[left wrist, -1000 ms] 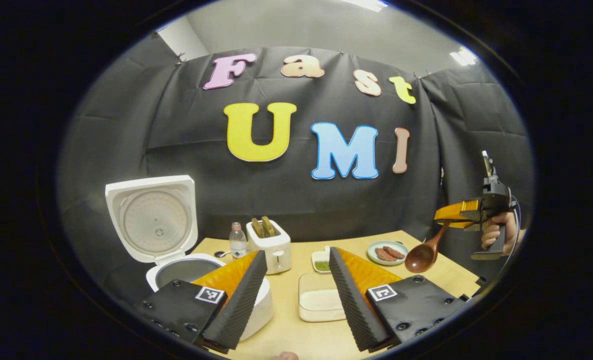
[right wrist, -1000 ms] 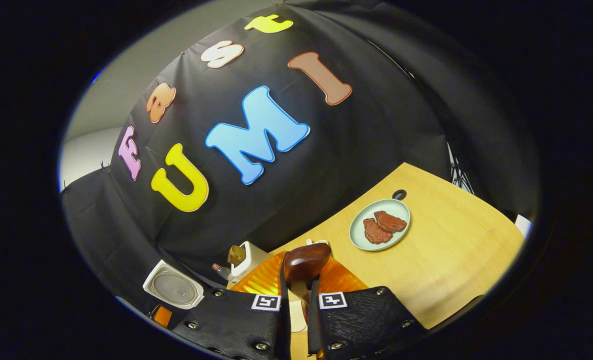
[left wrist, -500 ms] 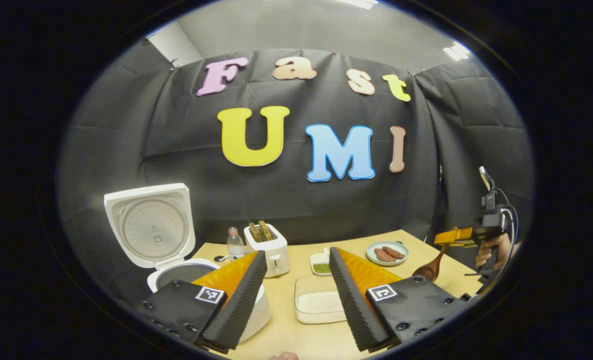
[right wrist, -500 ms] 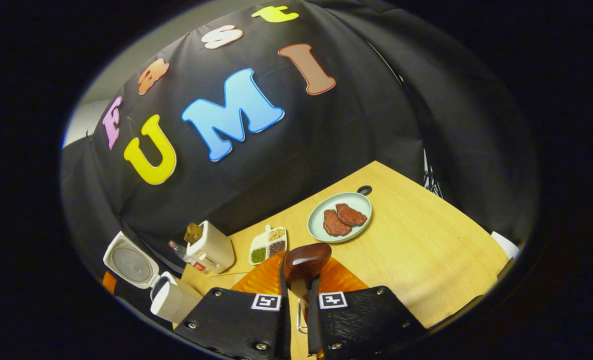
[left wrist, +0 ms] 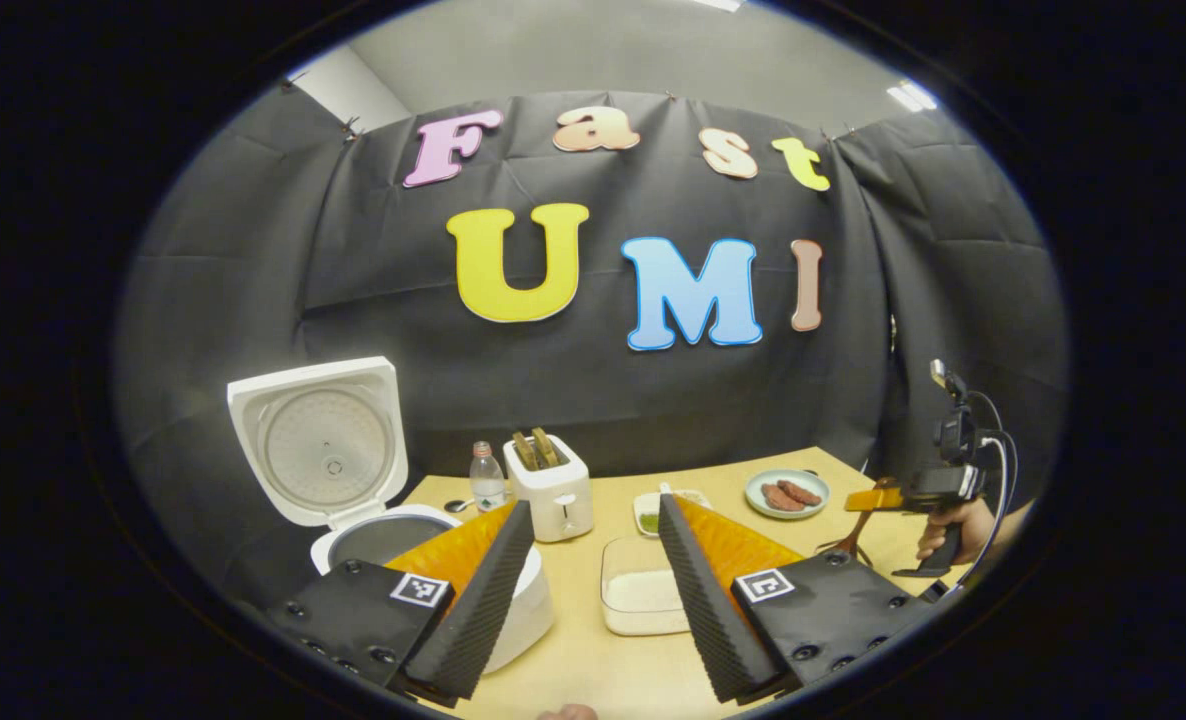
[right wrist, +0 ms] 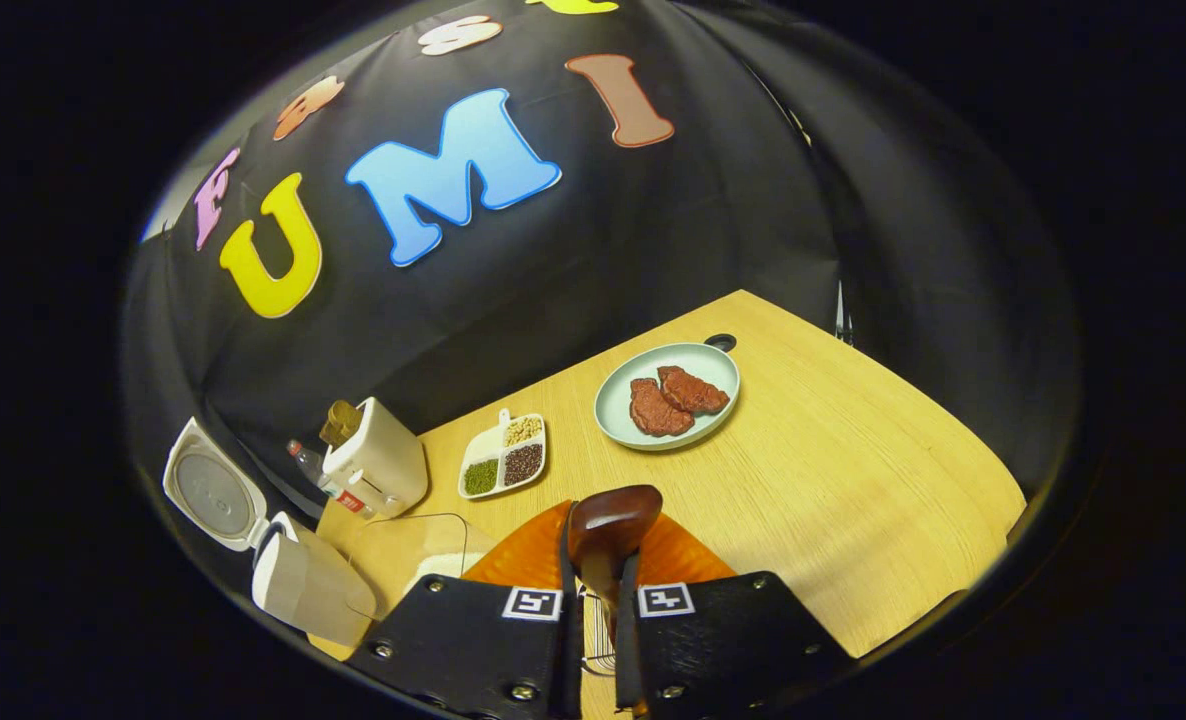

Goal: Close the left gripper, press the button to open the rice cooker; take a wooden spoon from the chopstick holder with the right hand, scoop a spoonful of rice and pour it into the rice cooker, then put the wooden spoon back into the chopstick holder.

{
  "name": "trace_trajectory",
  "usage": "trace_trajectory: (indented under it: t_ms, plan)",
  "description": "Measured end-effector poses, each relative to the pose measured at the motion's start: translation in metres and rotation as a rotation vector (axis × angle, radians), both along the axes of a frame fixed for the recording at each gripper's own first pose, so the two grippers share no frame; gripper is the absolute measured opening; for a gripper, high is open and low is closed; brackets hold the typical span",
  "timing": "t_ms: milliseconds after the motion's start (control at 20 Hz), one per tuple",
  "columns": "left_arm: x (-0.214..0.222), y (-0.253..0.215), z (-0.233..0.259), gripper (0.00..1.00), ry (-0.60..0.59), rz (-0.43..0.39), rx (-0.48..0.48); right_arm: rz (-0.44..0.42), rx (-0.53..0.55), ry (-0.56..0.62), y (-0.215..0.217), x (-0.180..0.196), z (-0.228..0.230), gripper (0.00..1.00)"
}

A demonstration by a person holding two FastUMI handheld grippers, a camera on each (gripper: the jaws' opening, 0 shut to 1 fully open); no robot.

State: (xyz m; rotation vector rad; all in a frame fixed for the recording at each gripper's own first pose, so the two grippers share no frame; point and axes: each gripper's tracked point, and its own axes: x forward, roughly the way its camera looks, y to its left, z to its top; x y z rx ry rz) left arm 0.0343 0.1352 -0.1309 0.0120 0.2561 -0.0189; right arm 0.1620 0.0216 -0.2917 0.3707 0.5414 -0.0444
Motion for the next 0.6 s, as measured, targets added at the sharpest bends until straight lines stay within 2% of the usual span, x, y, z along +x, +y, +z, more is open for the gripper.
trace_trajectory:
  t_ms: [100,200,300,600]
  plan:
    - [0.000,0.000,0.003,0.89,-0.008,0.001,0.000,0.025,-0.052,0.026,-0.002,-0.010,-0.007,0.17]
    - [0.001,0.002,0.000,0.89,-0.003,0.006,-0.002,0.030,-0.168,0.043,-0.017,-0.021,-0.007,0.29]
    - [0.002,0.004,-0.004,0.90,0.007,0.011,-0.007,0.007,-0.335,0.024,-0.042,-0.028,-0.001,1.00]
    - [0.015,0.010,0.000,0.96,0.000,0.030,-0.032,0.086,-0.386,-0.261,-0.004,-0.050,0.125,0.98]
